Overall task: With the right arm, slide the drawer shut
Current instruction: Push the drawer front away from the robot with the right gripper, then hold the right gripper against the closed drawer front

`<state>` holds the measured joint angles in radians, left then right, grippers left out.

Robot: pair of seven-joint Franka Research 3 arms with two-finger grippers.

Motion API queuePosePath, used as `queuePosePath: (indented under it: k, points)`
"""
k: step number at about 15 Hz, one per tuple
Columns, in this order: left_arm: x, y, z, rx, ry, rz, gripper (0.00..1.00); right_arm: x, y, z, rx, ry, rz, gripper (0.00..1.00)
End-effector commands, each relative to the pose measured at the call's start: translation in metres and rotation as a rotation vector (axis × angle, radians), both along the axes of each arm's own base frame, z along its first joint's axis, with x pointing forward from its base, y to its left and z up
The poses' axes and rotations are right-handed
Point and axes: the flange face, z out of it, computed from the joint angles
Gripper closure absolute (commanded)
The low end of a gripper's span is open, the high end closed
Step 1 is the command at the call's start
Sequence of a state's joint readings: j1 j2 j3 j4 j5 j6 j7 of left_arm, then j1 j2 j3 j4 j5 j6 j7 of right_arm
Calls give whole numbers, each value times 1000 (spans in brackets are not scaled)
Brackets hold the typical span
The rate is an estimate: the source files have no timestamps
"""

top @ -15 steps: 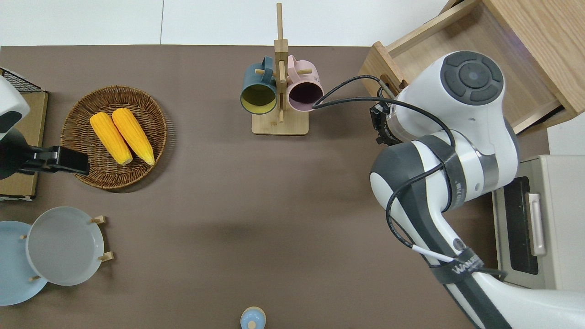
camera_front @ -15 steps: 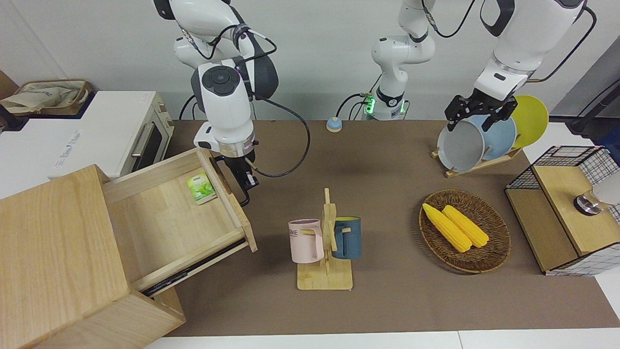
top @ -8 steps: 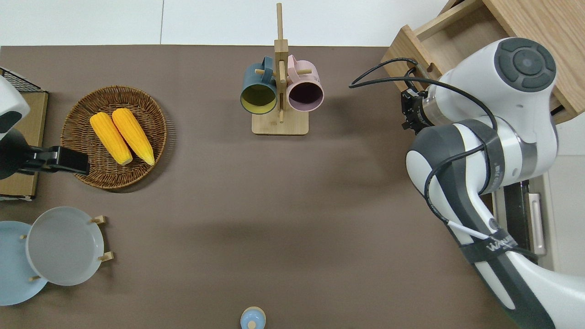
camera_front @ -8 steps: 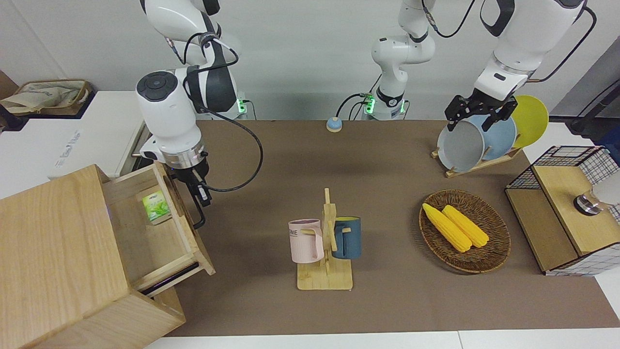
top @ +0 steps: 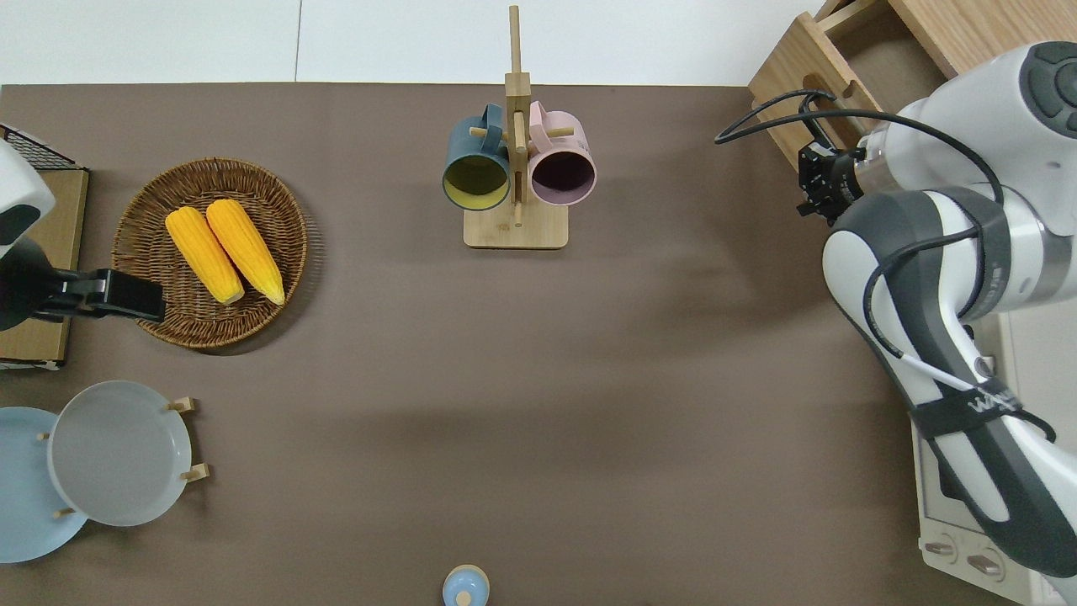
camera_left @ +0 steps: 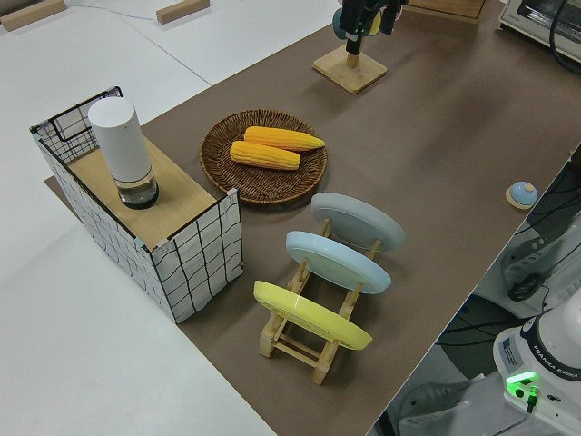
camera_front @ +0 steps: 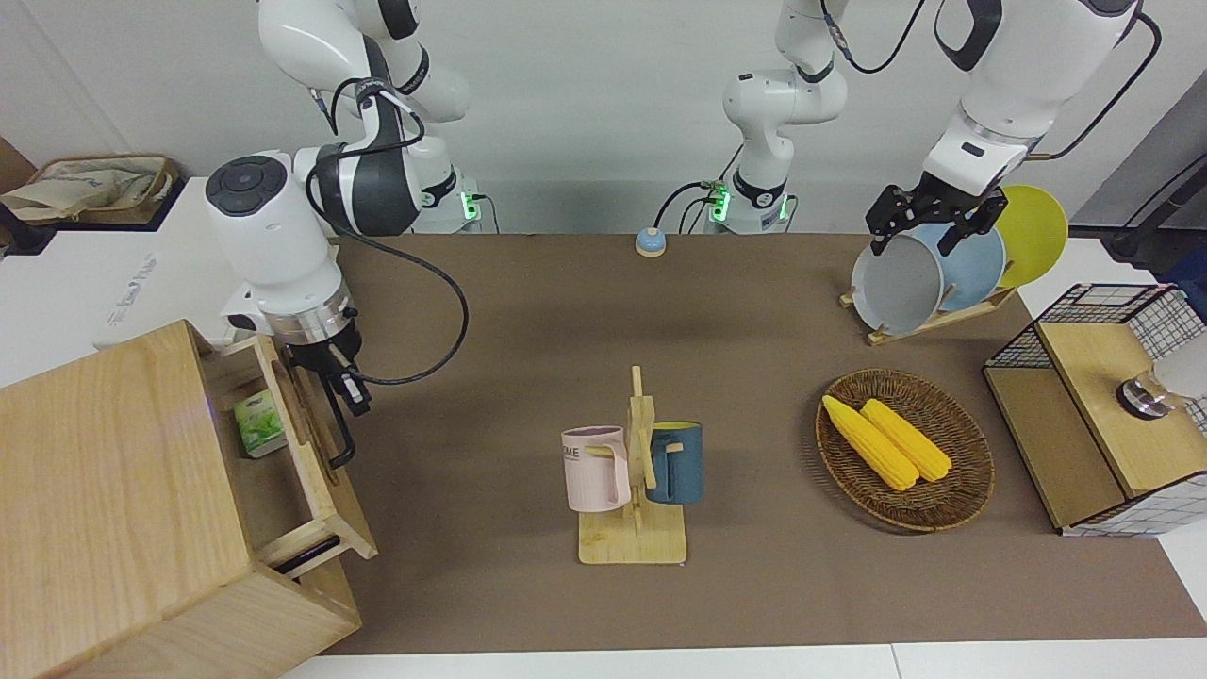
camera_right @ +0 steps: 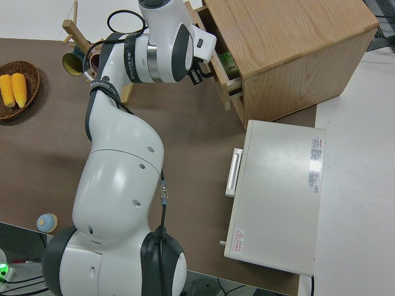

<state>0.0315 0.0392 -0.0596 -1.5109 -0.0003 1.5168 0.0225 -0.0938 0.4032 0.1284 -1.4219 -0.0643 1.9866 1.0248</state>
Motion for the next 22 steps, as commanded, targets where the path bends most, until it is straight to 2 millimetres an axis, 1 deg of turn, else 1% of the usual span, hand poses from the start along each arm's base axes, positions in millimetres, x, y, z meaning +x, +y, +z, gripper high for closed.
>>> queuePosePath:
  k: [1,2,5,8,9,12,19,22]
  points:
    - [2,1,4,16,5,-12,7,13,-22,-1,3,-51,11,1000]
    - [2,1,3,16,6,-12,7,13,-29,-2,3,-51,6,1000]
    - [2,1,4,16,5,-12,7,13,-44,1,-4,-63,32,1000]
    - [2,1,3,16,6,-12,7,15,-48,-3,-3,-63,36,1000]
    - [2,1,4,16,5,-12,7,15,-50,-1,1,-68,37,1000]
    - [2,1,4,16,5,-12,7,16,-62,0,13,-74,63,1000]
    - [2,1,4,16,5,-12,7,17,-61,-1,7,-74,75,1000]
    - [2,1,4,16,5,-12,7,17,-49,-3,8,-67,90,1000]
